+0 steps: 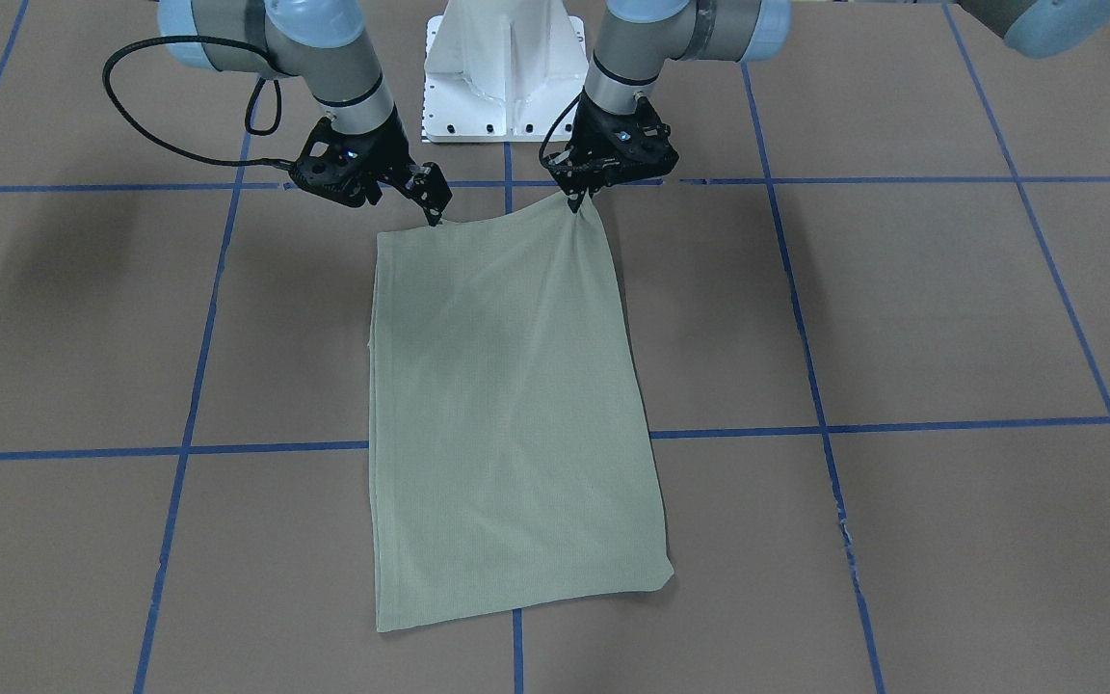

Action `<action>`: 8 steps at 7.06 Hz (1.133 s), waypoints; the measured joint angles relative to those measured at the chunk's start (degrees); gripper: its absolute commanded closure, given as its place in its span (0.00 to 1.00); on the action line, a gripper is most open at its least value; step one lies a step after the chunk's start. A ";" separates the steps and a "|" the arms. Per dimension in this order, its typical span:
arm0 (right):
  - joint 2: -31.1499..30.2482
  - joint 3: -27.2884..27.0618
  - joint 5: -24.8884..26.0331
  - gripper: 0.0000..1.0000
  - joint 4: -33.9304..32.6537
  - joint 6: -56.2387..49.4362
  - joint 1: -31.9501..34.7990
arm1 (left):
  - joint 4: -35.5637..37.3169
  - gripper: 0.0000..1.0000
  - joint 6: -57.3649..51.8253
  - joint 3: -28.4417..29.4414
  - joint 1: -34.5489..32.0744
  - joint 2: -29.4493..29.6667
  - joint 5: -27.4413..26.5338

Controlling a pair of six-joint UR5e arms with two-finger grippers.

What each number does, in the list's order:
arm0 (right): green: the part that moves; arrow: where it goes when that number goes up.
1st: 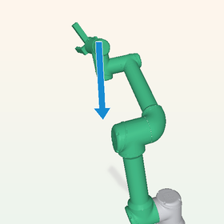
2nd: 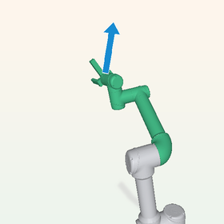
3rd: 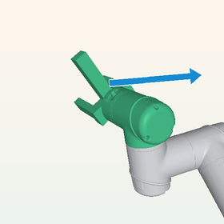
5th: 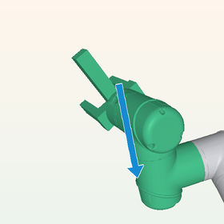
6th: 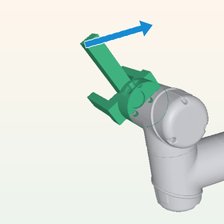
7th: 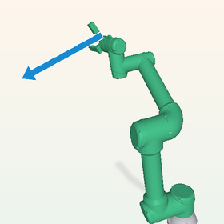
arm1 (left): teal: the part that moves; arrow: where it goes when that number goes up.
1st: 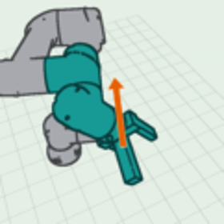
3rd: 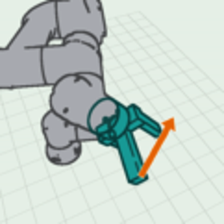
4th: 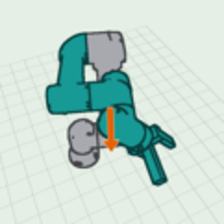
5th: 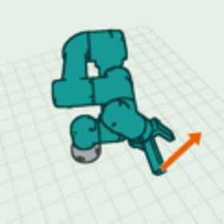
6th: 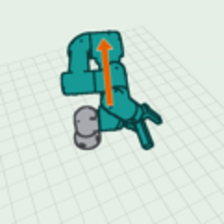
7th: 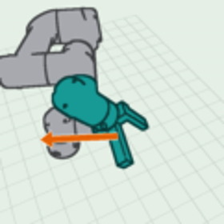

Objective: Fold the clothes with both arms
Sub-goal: 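Move the right gripper to the other hem corner and grasp it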

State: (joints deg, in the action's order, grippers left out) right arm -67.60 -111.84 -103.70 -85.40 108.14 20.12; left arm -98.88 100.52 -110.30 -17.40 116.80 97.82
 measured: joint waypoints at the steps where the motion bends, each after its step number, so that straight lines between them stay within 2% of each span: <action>1: 0.17 1.16 1.01 0.00 -0.05 3.66 -1.45 | 0.00 1.00 0.02 0.00 0.05 0.04 0.00; 8: 5.05 8.80 3.20 0.00 0.15 6.20 -2.70 | 0.00 1.00 0.20 0.00 0.38 0.17 0.00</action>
State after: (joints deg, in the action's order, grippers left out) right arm -62.55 -103.04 -100.50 -85.25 114.35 17.42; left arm -98.88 100.72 -110.30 -17.03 116.98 97.82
